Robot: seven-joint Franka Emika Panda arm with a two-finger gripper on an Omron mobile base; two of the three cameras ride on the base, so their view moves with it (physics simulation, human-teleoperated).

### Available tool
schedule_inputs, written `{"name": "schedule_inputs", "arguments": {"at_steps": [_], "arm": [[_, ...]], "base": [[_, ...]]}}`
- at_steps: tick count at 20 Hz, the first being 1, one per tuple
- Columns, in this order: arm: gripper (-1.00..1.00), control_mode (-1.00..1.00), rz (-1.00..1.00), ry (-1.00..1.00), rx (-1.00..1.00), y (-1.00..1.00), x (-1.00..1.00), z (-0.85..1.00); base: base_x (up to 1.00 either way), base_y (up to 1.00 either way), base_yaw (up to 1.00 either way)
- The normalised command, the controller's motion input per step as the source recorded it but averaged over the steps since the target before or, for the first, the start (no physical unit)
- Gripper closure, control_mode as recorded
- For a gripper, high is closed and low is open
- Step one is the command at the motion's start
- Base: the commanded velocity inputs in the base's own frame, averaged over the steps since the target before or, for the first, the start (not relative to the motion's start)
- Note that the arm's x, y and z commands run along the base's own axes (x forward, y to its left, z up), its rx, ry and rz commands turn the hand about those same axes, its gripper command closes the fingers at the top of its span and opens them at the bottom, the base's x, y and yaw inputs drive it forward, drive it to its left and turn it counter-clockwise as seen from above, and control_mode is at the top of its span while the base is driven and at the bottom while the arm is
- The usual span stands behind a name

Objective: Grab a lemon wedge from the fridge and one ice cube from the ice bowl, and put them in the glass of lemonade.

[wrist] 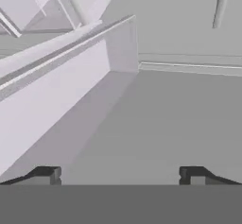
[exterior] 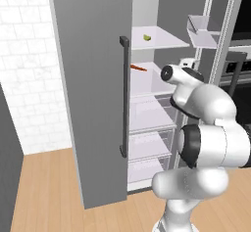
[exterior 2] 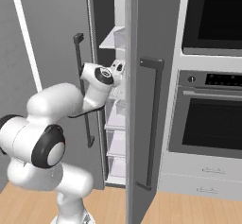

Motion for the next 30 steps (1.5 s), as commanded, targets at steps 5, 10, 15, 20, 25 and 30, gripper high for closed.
{"name": "schedule_inputs", "arguments": {"at_steps": [5, 10, 15, 20, 25, 30], "arm": [[-1.0, -1.0, -0.2, -0.05, 0.12, -1.0, -0.19, -0.03], [-1.0, -1.0, -0.04, -0.36, 0.28, -0.99, -0.86, 0.07], [-1.0, -1.0, 0.01, -0.48, 0.21, -0.21, -0.91, 0.3], [-1.0, -1.0, 0.0, -0.34, 0.12, 0.84, -0.51, 0.2], [-1.0, -1.0, 0.0, -0.23, 0.23, 1.0, -0.42, 0.03], [-1.0, -1.0, 0.0, -0.21, 0.32, 1.0, -0.62, 0.0]], "base": [[0.0, 0.0, 0.0], [0.0, 0.0, 0.0], [0.0, 0.0, 0.0], [0.0, 0.0, 0.0], [0.0, 0.0, 0.0], [0.0, 0.0, 0.0]]}}
